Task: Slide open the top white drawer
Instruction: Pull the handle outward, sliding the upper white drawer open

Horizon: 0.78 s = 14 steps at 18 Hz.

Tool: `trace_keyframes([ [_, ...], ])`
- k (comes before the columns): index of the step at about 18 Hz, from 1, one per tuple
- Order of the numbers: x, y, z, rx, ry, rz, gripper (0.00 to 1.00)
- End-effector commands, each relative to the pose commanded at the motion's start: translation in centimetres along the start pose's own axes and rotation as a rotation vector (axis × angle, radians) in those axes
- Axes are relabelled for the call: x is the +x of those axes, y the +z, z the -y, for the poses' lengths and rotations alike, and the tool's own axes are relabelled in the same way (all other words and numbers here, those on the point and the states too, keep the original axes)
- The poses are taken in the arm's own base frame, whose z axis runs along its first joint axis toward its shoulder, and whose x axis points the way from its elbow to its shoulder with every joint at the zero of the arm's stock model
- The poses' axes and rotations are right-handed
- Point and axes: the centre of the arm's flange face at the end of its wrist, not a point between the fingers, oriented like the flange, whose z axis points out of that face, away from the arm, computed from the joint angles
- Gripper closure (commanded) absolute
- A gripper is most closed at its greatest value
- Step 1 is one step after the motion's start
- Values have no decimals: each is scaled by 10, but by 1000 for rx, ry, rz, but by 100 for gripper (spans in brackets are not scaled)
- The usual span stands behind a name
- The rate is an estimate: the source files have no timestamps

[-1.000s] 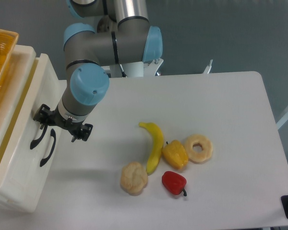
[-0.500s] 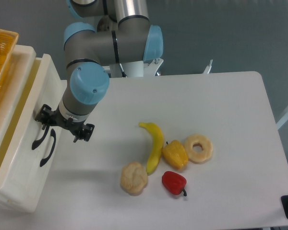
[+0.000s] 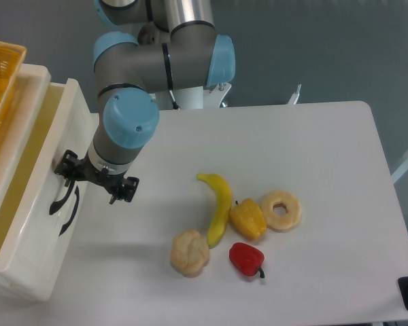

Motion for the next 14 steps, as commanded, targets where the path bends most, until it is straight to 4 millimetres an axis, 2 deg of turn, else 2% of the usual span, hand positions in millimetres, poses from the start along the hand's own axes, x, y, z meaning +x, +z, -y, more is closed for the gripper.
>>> trace_keyframes([
  [14, -24, -11, -2, 17, -29, 6, 0],
])
